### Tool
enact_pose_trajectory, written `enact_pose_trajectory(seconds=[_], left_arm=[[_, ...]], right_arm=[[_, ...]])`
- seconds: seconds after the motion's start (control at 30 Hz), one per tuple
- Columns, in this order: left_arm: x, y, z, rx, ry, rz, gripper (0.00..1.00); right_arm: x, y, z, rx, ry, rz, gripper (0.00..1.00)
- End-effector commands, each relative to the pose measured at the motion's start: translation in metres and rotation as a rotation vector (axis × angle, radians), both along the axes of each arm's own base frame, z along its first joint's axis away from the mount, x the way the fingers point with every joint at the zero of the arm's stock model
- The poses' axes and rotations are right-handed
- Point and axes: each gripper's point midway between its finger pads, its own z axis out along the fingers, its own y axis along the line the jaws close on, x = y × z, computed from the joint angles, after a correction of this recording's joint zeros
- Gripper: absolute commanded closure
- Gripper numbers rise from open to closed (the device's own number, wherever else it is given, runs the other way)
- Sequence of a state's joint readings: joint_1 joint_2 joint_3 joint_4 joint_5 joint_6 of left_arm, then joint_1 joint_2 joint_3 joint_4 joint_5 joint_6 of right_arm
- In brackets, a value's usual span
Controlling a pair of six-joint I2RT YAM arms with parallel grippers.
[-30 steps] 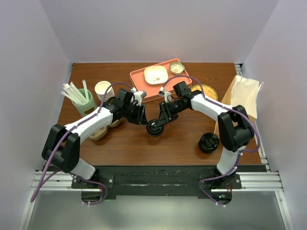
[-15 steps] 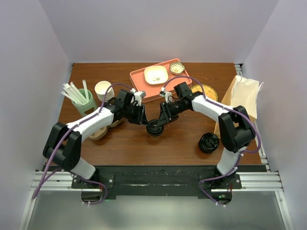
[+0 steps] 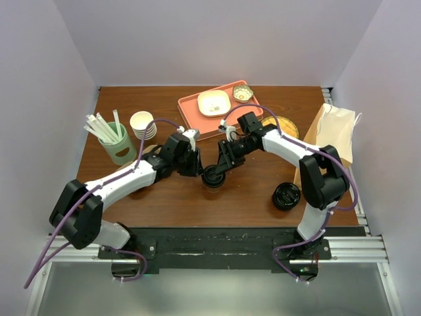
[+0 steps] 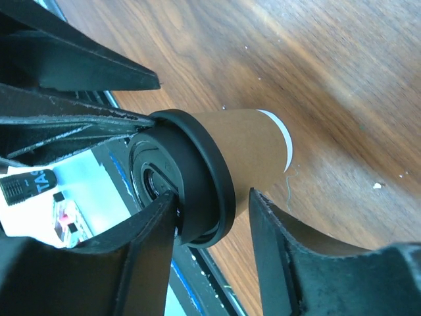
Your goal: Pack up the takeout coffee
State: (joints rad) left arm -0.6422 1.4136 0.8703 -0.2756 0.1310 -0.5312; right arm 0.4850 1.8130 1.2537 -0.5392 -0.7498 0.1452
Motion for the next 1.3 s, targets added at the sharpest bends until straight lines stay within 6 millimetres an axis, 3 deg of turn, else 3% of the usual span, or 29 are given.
enact_pose_trajectory(seconds=[0.0, 0.27, 0.4, 0.57, 0.7, 0.9, 1.13, 1.27], left_arm=[[-0.054, 0.019, -0.04, 0.133, 0.227, -0.028, 0.63], [-0.054, 0.009, -0.025, 0.067, 0.219, -0.034, 0.62], [-0.047, -0.002, -0.008, 0.01, 0.186, -0.042, 0.57], [-0.032, -0.013, 0.017, -0.022, 0.135, -0.048, 0.52], [-0.021, -0.022, 0.038, -0.056, 0.096, -0.052, 0.51], [-0.018, -0.024, 0.052, -0.076, 0.062, -0.058, 0.49], [-0.007, -0.007, 0.035, 0.04, 0.031, -0.016, 0.51], [-0.002, 0.004, 0.023, 0.12, 0.025, 0.002, 0.51]], right_arm=[[0.014, -0.011, -0.018, -0.147, -0.045, -0.035, 0.46], [0.021, -0.001, 0.009, -0.093, -0.05, -0.062, 0.36], [0.027, 0.002, 0.03, -0.073, -0.078, -0.083, 0.28], [0.033, 0.002, 0.052, -0.067, -0.119, -0.106, 0.24], [0.034, -0.003, 0.055, -0.088, -0.134, -0.127, 0.24], [0.032, -0.015, 0.06, -0.133, -0.16, -0.177, 0.25], [0.033, -0.036, 0.072, -0.198, -0.223, -0.28, 0.26], [0.03, -0.034, 0.082, -0.152, -0.239, -0.32, 0.27]])
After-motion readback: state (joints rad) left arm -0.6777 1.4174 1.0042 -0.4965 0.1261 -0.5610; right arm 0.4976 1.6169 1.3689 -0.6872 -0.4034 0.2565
